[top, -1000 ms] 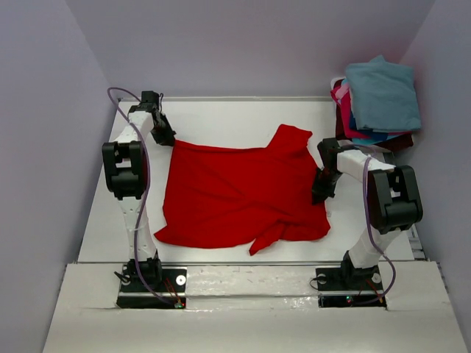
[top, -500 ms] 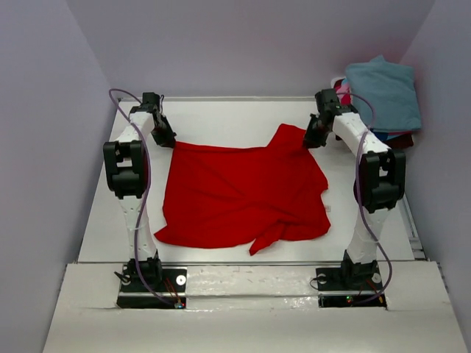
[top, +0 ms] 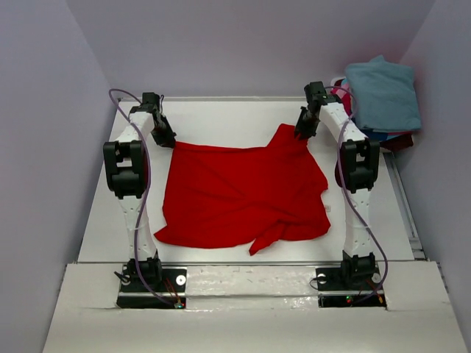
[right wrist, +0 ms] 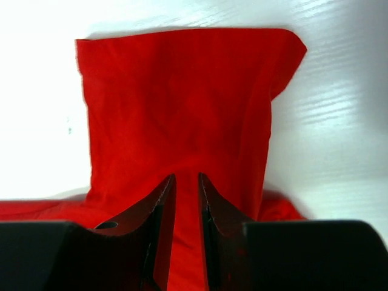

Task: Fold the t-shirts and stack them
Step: Flatten the tshirt out

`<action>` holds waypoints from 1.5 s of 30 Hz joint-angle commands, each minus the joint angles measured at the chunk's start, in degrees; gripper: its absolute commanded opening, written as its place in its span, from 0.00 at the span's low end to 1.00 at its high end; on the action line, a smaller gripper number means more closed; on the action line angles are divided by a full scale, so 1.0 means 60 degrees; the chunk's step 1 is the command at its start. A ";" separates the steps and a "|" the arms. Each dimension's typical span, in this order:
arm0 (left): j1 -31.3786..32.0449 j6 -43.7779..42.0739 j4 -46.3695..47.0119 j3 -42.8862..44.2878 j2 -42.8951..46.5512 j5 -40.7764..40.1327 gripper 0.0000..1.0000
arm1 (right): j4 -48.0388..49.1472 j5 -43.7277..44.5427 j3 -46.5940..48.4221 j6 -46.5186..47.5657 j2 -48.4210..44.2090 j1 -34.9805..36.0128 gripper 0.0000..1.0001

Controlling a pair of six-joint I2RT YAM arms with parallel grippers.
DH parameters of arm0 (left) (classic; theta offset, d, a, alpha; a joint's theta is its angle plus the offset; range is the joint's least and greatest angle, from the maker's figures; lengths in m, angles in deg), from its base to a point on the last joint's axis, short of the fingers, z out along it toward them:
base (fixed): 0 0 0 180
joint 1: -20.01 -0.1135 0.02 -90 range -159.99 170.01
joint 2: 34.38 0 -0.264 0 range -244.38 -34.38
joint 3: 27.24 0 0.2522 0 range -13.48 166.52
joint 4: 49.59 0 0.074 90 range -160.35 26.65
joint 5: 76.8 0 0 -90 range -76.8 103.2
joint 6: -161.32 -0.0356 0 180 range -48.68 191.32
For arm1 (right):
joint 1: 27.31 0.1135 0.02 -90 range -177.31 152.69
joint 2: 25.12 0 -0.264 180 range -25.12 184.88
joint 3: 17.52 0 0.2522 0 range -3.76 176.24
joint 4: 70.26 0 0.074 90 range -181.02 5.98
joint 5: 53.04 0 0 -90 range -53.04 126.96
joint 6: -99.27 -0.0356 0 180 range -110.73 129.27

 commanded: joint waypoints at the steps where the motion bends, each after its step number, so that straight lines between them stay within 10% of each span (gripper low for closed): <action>1: -0.0044 0.0005 -0.0139 0.0400 0.0097 -0.0007 0.19 | -0.0236 0.0021 0.0774 0.0163 0.0432 0.0083 0.26; 29: -0.0044 0.0240 -0.0638 0.3080 -0.1572 0.0446 0.21 | 0.0350 -0.0857 0.4012 0.0748 0.3084 -0.0635 0.37; 45: -0.0044 0.0650 0.0241 0.3534 -0.2012 0.0988 0.55 | 0.1859 -0.1809 0.4496 0.0398 0.3216 -0.1455 0.60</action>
